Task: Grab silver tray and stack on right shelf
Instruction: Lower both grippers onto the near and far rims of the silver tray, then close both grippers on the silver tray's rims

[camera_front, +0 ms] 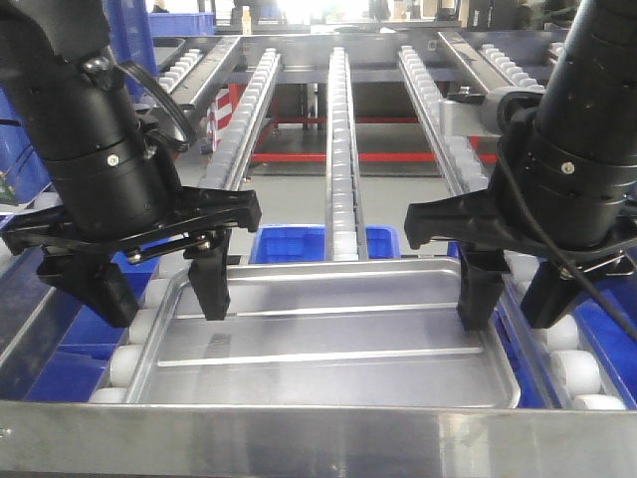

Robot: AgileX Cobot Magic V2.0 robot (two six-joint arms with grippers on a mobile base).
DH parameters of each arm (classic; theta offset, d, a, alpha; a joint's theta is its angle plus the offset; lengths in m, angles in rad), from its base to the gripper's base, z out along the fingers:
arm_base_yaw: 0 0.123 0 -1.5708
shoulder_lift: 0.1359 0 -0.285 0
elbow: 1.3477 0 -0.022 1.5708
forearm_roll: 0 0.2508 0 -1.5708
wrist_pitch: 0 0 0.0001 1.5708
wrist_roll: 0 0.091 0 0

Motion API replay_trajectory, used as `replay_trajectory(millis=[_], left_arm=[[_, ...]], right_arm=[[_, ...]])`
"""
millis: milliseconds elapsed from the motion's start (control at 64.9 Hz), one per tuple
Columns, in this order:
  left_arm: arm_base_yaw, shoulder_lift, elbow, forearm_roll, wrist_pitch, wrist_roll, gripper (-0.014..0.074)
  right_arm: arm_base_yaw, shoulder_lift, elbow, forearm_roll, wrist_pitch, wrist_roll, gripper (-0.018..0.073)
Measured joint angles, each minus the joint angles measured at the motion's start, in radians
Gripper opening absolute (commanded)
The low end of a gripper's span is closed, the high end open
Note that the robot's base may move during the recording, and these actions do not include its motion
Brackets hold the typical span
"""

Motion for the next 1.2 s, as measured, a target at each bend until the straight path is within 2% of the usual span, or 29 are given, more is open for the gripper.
replay_trajectory(millis=[216,894,971,1017,1079,1202], left_arm=[[0.000,0.002,-0.001,0.000,0.002,0.000,0.0372],[0.000,0.002,-0.001,-0.002,0.049,0.000,0.0372],[0.000,0.002,-0.001,-0.002,0.049,0.000,0.0364],[0.000,0.002,-0.001,-0.002,0.049,0.000,0.0340],[0.000,0.002,-0.001,-0.002,0.049,0.000,0.0265],[0.000,0.002,-0.001,-0.002,0.049,0.000,0.0071]], right_arm=[[0.000,0.000,0.000,0.000,-0.004,0.000,0.0360],[0.000,0.053,-0.006,0.004,-0.015,0.000,0.0359],[0.000,0.053,-0.006,0.004,-0.015,0.000,0.0334],[0.000,0.053,-0.006,0.004,-0.015,0.000,0.0306],[0.002,0.053,-0.006,0.005,-0.018,0.000,0.0244],[0.006,0.053,-0.008,0.017,-0.025,0.000,0.0068]])
